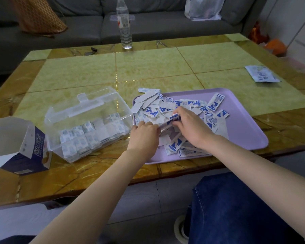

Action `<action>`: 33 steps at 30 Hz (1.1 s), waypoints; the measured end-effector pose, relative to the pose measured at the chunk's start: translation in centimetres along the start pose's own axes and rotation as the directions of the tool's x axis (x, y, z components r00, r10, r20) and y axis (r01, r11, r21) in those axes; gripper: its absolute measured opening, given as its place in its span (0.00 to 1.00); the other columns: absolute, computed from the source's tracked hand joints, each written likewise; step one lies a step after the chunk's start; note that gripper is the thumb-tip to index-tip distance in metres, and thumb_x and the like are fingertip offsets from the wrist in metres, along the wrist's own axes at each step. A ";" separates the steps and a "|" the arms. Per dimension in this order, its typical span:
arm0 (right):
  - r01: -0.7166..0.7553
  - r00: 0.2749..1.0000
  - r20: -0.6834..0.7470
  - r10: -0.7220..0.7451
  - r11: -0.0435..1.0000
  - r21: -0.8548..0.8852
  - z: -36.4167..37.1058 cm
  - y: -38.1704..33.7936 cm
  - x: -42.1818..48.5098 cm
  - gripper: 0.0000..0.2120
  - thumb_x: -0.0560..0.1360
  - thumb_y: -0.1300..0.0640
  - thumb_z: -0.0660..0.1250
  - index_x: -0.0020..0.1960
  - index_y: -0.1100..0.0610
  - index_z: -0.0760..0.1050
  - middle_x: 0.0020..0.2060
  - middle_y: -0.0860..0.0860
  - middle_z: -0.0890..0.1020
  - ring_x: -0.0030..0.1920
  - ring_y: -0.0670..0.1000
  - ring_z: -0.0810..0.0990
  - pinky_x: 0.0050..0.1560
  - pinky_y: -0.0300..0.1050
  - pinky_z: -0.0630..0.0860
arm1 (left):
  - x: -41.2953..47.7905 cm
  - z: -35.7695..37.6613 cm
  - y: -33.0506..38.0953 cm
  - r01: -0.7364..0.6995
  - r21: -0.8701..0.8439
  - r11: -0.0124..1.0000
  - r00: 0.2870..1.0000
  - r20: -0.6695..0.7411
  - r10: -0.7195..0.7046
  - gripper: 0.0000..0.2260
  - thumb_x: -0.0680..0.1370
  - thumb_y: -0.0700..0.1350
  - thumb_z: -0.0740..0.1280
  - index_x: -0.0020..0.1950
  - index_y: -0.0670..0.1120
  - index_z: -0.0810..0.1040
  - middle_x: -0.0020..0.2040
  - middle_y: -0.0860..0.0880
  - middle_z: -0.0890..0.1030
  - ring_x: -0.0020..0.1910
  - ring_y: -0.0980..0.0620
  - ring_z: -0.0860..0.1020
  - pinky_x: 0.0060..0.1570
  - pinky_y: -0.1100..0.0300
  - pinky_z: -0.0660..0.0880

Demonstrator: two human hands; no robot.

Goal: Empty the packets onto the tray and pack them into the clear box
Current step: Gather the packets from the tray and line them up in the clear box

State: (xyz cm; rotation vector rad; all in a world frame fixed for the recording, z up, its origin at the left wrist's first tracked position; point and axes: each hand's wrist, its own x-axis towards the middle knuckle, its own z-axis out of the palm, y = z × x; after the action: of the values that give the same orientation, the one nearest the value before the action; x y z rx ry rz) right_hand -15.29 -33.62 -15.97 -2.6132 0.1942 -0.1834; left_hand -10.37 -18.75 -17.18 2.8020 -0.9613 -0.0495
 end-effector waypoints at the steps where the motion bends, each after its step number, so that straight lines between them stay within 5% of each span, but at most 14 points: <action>1: 0.002 1.000 0.000 -0.002 1.000 -0.002 0.0 0.3 -0.1 0.06 0.79 0.60 0.61 0.54 0.60 0.68 0.49 0.53 0.76 0.47 0.54 0.75 0.48 0.52 0.74 | 0.0 0.0 0.0 -0.009 -0.005 1.000 1.000 0.015 0.009 0.13 0.83 0.45 0.52 0.55 0.44 0.75 0.54 0.45 0.76 0.57 0.44 0.71 0.55 0.53 0.65; 8: 0.037 0.999 -0.005 -0.037 0.999 0.027 0.1 0.3 -0.2 0.03 0.79 0.61 0.61 0.47 0.55 0.68 0.44 0.50 0.75 0.47 0.53 0.74 0.46 0.49 0.73 | 0.2 -0.2 0.1 -0.057 -0.122 0.991 0.998 -0.007 0.057 0.12 0.82 0.45 0.53 0.55 0.44 0.74 0.52 0.46 0.75 0.54 0.44 0.71 0.51 0.55 0.63; 15: 0.037 0.999 0.018 -0.039 0.992 0.124 0.1 -0.9 0.0 0.06 0.78 0.60 0.62 0.55 0.58 0.71 0.41 0.54 0.80 0.40 0.55 0.78 0.42 0.50 0.74 | 0.3 -0.3 0.5 -0.052 -0.081 0.995 0.998 0.035 0.055 0.09 0.81 0.47 0.55 0.56 0.44 0.71 0.53 0.45 0.74 0.53 0.44 0.72 0.46 0.56 0.63; 20: 0.002 0.999 0.037 -0.007 0.990 0.139 0.5 -1.3 0.5 0.09 0.78 0.59 0.63 0.58 0.58 0.71 0.44 0.51 0.79 0.41 0.52 0.78 0.44 0.46 0.74 | 0.7 -0.4 0.2 0.006 -0.056 0.998 0.998 0.055 -0.003 0.06 0.80 0.46 0.57 0.46 0.46 0.70 0.50 0.46 0.75 0.50 0.45 0.74 0.40 0.56 0.66; 26: -0.007 0.998 0.066 0.000 0.995 0.099 0.2 -1.0 0.6 0.02 0.78 0.59 0.63 0.50 0.56 0.71 0.32 0.46 0.74 0.30 0.46 0.73 0.34 0.43 0.70 | 0.3 -0.1 0.0 -0.030 -0.046 0.999 0.989 0.140 0.036 0.21 0.76 0.59 0.63 0.59 0.45 0.69 0.55 0.47 0.72 0.55 0.47 0.71 0.44 0.55 0.70; 33: -0.041 0.995 -0.093 0.044 0.999 0.035 -1.1 0.2 1.1 0.08 0.79 0.61 0.59 0.58 0.61 0.69 0.33 0.48 0.71 0.29 0.42 0.65 0.30 0.39 0.62 | 0.6 -0.7 -0.2 0.074 -0.151 0.986 0.996 0.065 -0.065 0.09 0.79 0.39 0.57 0.59 0.45 0.69 0.51 0.43 0.79 0.48 0.41 0.77 0.38 0.54 0.68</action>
State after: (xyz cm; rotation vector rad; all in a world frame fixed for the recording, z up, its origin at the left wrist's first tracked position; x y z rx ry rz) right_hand -14.46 -34.56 -15.00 -2.5677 0.2772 -0.2914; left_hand -9.73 -18.84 -16.50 2.7052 -0.8340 -0.2083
